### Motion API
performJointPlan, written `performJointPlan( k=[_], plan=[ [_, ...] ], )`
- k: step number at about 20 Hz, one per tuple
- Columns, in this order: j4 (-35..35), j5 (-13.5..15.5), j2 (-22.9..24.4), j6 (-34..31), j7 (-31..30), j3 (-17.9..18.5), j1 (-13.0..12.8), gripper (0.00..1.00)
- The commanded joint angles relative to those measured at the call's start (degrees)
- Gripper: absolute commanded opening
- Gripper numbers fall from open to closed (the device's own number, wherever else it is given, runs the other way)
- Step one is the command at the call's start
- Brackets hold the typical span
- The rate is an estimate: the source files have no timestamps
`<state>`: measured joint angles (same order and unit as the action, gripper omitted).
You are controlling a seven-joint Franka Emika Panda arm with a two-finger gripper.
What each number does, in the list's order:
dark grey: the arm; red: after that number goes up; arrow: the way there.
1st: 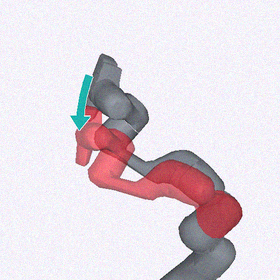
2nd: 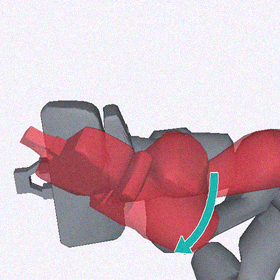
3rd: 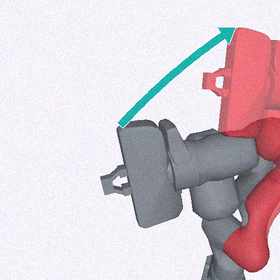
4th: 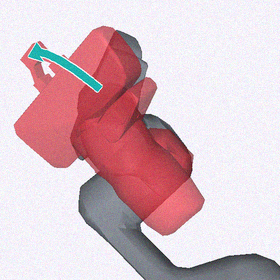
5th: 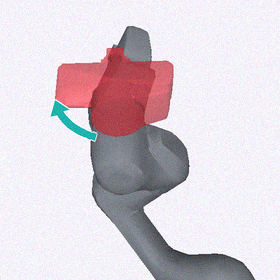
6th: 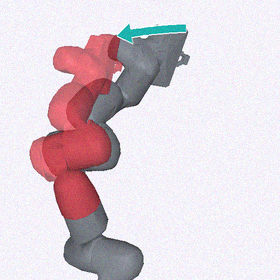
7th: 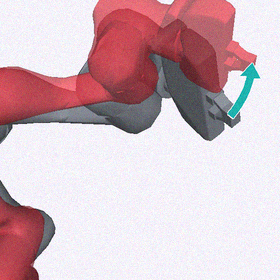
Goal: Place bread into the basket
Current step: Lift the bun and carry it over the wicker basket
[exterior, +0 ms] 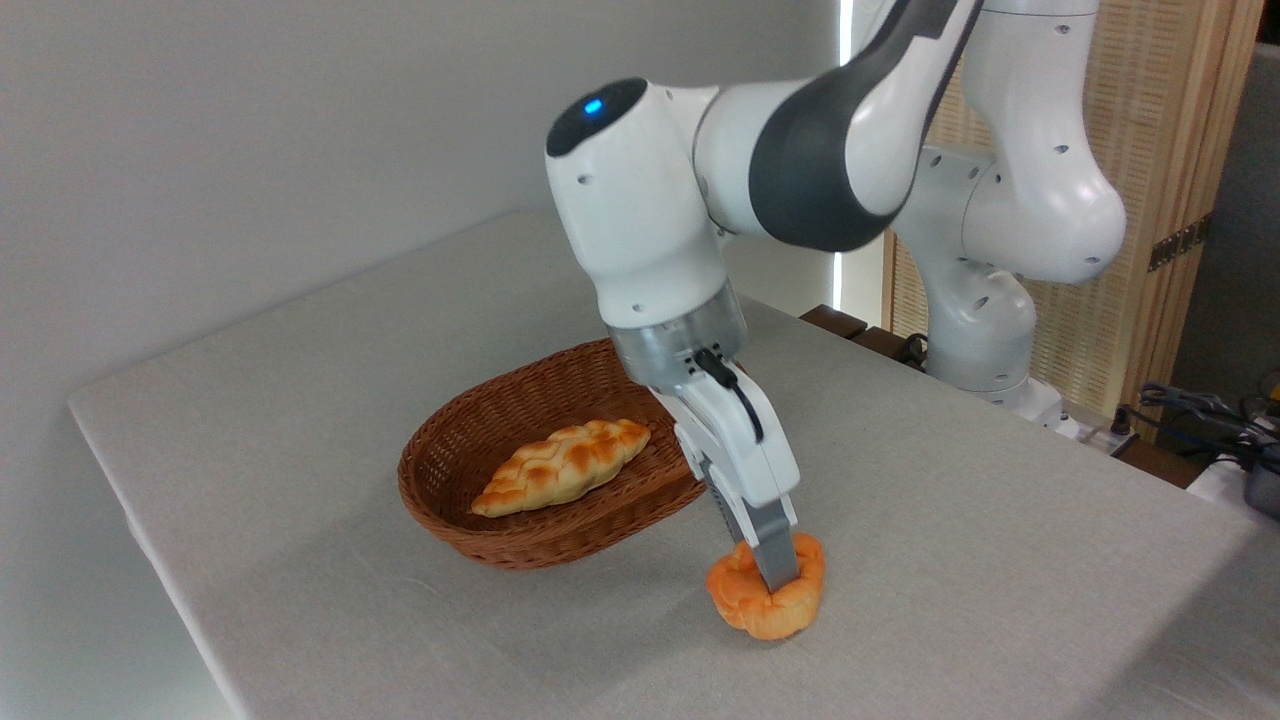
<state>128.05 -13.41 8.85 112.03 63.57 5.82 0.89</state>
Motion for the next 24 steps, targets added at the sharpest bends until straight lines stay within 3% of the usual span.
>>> performJointPlan(
  k=[1, 3, 6, 11, 14, 15, 16, 17, 19, 24],
  plan=[
    [-11.30, 0.48, -0.85, -12.86, 1.73, -1.60, -0.37, 0.18],
    [-15.88, 3.37, -0.85, -17.53, 1.82, -2.83, -0.37, 0.18],
    [-19.76, 7.95, -0.50, -23.15, -0.01, -6.24, -0.37, 0.28],
    [-18.29, 12.52, 0.03, -26.34, -14.32, -15.12, -0.54, 0.34],
    [-13.81, 14.72, -0.23, -24.24, -18.03, -18.46, -2.38, 0.62],
    [-12.14, 14.72, -0.23, -22.66, -19.87, -19.87, -2.56, 0.64],
    [-10.91, 14.81, -0.23, -20.65, -22.06, -21.10, -2.65, 0.78],
    [-10.02, 14.81, -0.41, -19.15, -24.69, -22.07, -2.74, 1.00],
    [-9.49, 15.42, -0.59, -17.64, -27.44, -23.13, -2.74, 1.00],
    [-9.49, 17.27, -0.59, -17.64, -27.45, -23.13, -2.65, 1.00]
  ],
)
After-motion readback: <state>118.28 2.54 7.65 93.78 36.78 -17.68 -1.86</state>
